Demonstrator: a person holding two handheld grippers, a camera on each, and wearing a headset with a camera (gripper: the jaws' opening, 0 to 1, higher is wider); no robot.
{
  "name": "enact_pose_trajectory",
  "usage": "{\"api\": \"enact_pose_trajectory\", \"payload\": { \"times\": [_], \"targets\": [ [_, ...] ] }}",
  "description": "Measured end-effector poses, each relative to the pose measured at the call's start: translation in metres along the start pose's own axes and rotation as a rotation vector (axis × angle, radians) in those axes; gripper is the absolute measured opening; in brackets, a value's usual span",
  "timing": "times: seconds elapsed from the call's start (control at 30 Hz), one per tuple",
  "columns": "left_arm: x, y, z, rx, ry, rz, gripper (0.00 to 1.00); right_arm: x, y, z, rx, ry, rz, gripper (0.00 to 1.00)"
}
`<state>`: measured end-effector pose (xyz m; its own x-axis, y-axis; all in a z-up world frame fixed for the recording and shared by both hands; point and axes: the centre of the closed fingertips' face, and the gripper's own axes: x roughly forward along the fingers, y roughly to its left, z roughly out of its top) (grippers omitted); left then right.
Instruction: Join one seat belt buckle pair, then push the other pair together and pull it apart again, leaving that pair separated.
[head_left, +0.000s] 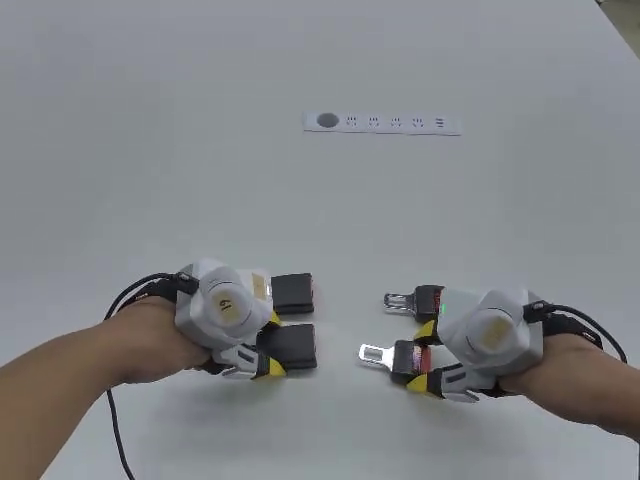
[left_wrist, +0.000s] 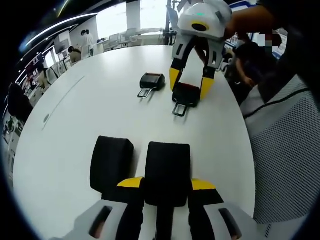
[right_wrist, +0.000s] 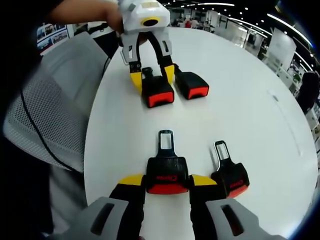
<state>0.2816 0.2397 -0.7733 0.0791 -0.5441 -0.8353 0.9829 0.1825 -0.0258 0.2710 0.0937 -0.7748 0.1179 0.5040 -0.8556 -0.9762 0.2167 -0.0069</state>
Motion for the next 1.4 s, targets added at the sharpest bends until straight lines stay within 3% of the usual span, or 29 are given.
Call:
{"api": "enact_pose_trajectory", "payload": {
  "times": [0.2, 0.8, 1.4],
  "targets": [
    [0.001, 0.000, -0.002, 0.043, 0.013, -0.018, 0.34, 0.000, -0.002, -0.001, -0.061, 0.023, 0.025, 0.32],
    [0.003, 0.001, -0.006, 0.120, 0.012, -0.058, 0.34, 0.003, -0.004, 0.002, -0.110, 0.036, 0.067, 0.31],
    [0.004, -0.001, -0.003, 0.143, 0.042, -0.067, 0.34, 0.017, -0.003, 0.025, -0.115, 0.005, 0.063, 0.31]
  ]
}}
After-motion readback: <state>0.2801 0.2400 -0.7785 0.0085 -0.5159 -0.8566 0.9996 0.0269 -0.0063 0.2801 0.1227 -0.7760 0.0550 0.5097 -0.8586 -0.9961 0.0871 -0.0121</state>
